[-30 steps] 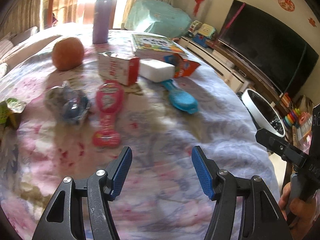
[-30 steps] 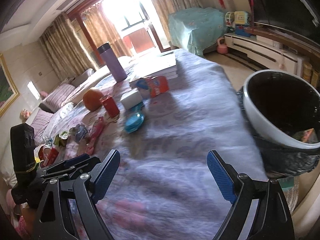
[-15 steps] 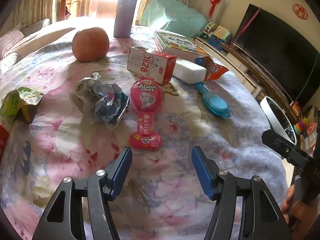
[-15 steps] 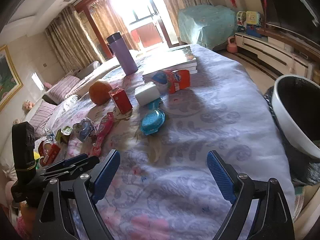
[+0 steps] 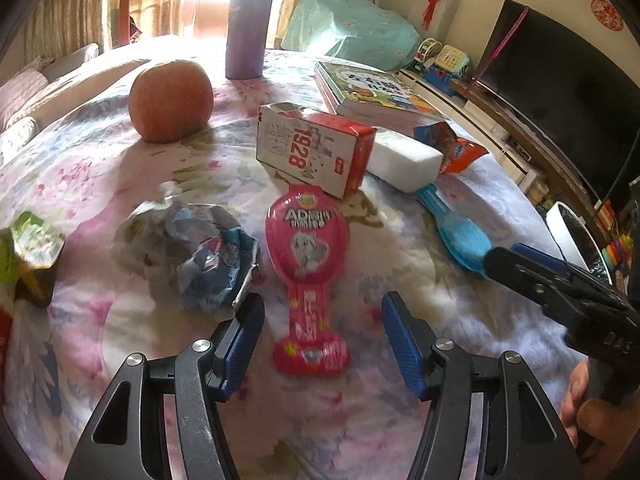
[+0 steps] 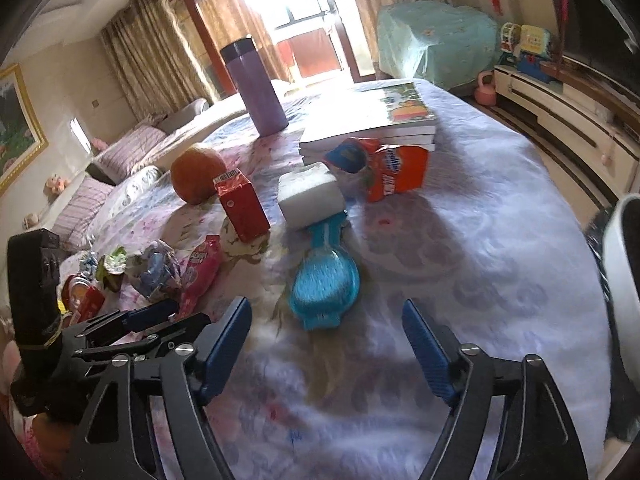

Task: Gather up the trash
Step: 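Move both open tools back over the bed toward the pink bottle and blue brush, then grasp the pink drink bottle with the left tool while the right tool grasps the blue brush, then carry the pink bottle and blue brush over the bin with both tools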

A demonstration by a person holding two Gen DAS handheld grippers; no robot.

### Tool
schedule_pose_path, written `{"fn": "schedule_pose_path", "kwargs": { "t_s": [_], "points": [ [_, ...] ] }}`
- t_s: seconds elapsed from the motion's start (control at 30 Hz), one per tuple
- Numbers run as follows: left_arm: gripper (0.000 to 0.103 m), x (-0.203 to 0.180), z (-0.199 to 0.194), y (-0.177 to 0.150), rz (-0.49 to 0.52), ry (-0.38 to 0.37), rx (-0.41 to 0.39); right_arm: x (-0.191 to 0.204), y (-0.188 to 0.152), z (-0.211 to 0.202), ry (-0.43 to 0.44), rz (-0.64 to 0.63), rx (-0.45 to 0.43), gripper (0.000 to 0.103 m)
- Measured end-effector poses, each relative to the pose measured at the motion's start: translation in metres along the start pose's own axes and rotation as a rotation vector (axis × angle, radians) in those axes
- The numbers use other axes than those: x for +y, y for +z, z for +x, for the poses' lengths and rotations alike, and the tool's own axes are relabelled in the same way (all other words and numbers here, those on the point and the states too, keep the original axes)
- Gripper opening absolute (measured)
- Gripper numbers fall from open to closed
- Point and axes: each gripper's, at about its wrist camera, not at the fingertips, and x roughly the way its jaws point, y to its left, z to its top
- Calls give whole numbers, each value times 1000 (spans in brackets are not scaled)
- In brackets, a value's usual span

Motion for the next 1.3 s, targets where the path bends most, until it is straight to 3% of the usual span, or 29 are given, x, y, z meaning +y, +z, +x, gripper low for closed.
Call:
{"fn": "schedule_pose_path", "kwargs": {
  "t_s": [0.07, 0.13, 0.27, 0.37, 0.4, 0.5, 0.97, 1.3],
  "points": [
    [55, 1, 5, 4, 3, 5, -3, 2, 4, 10, -5, -11, 20, 71],
    [42, 1, 10, 7, 11, 6, 0, 3, 8, 20, -15, -25, 41, 66],
    [32, -2, 15, 9, 35, 4, 2, 6, 11, 31, -62, -58, 68, 44],
    [28, -8, 16, 7, 60, 1, -4, 4, 9, 29, -65, -62, 63, 44],
    [19, -10, 16, 6, 66, -7, -1, 3, 7, 25, -64, -62, 59, 43],
    [19, -15, 15, 3, 68, -32, 4, -4, 0, 15, -53, -43, 52, 39],
    [19, -56, 6, -14, 130, -147, 22, -43, -32, -47, -60, 65, -10, 39],
    [19, -77, 3, -19, 166, -177, 32, -63, -47, -71, -74, 117, -39, 39]
  ]
}}
